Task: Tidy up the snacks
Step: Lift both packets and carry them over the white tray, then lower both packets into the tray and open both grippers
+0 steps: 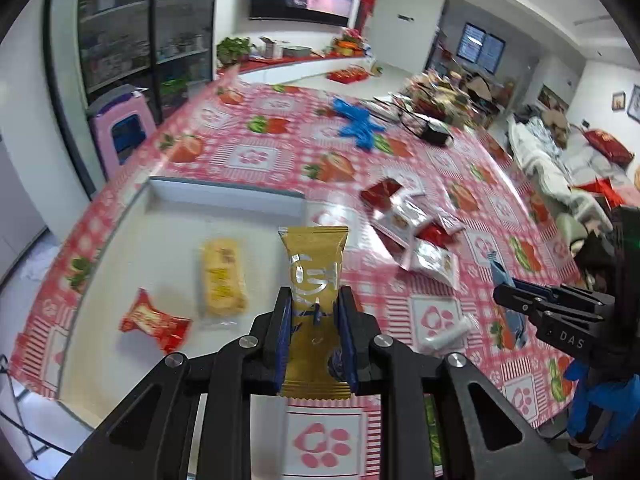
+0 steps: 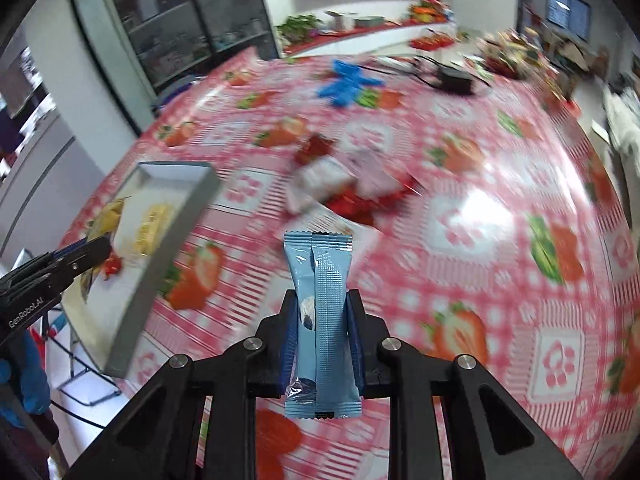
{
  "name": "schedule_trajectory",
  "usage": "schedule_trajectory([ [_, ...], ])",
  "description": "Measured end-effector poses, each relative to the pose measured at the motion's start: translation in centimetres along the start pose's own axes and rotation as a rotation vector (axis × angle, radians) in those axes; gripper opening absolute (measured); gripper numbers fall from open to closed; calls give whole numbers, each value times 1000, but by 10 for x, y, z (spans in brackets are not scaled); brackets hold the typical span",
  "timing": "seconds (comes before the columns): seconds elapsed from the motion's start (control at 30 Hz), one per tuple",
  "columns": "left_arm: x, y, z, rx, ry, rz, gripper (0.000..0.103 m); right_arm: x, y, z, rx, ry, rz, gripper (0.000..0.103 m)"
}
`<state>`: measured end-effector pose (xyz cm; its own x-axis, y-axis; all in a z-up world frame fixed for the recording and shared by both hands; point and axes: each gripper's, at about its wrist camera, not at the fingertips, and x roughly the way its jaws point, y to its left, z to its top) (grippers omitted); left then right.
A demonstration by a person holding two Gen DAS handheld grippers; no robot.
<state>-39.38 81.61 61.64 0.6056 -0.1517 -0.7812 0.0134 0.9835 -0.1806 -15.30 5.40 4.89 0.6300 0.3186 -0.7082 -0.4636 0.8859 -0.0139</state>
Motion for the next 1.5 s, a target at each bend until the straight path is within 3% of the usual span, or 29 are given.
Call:
schedule_trajectory([
  [0.4, -30, 75, 42, -82, -98, 108, 24, 16, 91, 53, -88, -11, 177, 25],
  [0.6, -2, 98, 33, -118, -39, 143, 24, 36, 124, 69, -128, 21, 204, 25],
  [0.87, 41, 122, 16, -185, 38, 129, 24, 83, 159, 81, -163, 101, 209, 25],
  [1.33, 73, 138, 4, -208, 90, 142, 24, 129, 189, 91, -169, 156, 198, 25],
  [1.4, 71, 135, 3, -191, 80, 152, 34, 131, 189, 91, -163, 163, 195, 25],
  [1.47, 68, 132, 2, -177, 68, 163, 69, 132, 187, 91, -162, 176, 194, 25],
  [1.5, 65, 131, 1, -174, 52, 169, 74, 133, 186, 90, -159, 184, 194, 25],
])
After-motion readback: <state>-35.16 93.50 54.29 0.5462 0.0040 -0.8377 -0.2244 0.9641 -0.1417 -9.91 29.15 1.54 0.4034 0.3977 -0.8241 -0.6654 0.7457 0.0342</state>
